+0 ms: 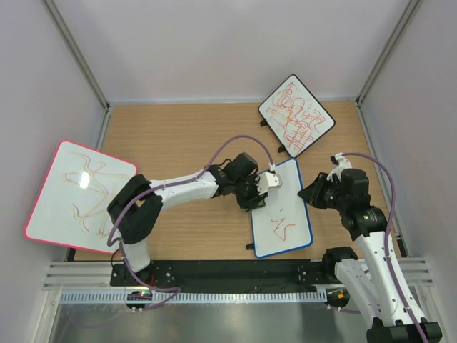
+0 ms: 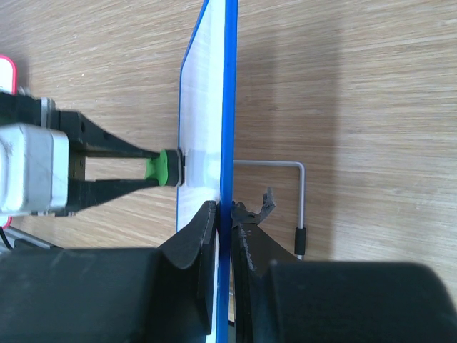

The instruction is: Erase the whiteboard

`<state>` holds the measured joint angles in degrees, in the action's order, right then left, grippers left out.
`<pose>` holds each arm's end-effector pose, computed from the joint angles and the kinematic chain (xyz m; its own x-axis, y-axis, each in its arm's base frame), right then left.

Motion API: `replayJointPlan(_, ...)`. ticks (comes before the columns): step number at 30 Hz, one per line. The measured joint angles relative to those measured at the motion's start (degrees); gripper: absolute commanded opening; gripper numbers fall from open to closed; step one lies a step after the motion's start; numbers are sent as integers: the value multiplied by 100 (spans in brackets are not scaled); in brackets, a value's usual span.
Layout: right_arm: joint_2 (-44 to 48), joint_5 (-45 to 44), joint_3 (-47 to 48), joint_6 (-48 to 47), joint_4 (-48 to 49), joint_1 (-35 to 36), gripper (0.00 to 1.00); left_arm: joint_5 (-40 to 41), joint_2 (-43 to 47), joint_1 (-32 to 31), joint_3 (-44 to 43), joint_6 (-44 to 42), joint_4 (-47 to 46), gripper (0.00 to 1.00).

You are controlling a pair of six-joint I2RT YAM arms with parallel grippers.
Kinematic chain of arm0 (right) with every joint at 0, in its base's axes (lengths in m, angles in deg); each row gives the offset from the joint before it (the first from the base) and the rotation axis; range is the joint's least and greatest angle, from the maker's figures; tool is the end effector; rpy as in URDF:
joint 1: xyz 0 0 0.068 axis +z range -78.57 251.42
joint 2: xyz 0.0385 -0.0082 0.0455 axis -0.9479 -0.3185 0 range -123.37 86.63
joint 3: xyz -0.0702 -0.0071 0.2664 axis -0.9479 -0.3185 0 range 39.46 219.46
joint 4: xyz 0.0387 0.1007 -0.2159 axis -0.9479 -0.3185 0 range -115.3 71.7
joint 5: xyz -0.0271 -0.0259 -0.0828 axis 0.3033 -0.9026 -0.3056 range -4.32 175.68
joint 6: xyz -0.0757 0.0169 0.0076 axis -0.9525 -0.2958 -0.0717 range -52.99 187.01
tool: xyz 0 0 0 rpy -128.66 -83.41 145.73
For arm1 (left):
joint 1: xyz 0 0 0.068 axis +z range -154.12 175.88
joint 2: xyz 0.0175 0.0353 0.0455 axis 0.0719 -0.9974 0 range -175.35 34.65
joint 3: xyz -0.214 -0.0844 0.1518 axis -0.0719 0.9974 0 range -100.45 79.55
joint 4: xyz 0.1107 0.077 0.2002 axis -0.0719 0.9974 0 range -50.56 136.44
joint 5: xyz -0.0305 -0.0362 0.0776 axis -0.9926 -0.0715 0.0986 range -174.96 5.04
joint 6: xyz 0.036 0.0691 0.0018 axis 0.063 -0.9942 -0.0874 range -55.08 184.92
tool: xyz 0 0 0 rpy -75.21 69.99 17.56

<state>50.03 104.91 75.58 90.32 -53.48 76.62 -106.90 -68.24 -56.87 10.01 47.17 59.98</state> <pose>0.1383 0.0345 0.2510 -0.6725 0.3141 -0.6701 -0.0934 0.8622 0.4979 0.2098 -0.3169 0.1912 -0.2000 0.7301 -0.6534 0.9792 0.1718 -0.1077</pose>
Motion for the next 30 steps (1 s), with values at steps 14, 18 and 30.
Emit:
replayJointPlan(14, 13, -59, 0, 2, -7, -2, 1, 647, -468, 0, -643, 4, -79, 0)
replayJointPlan(18, 24, -44, 0, 9, 0, 0, 1, 846, -256, -11, -221, -151, -232, 0)
replayJointPlan(30, 24, -22, 0, 17, -4, 0, 1, 1027, -94, -140, 26, -348, -402, 0)
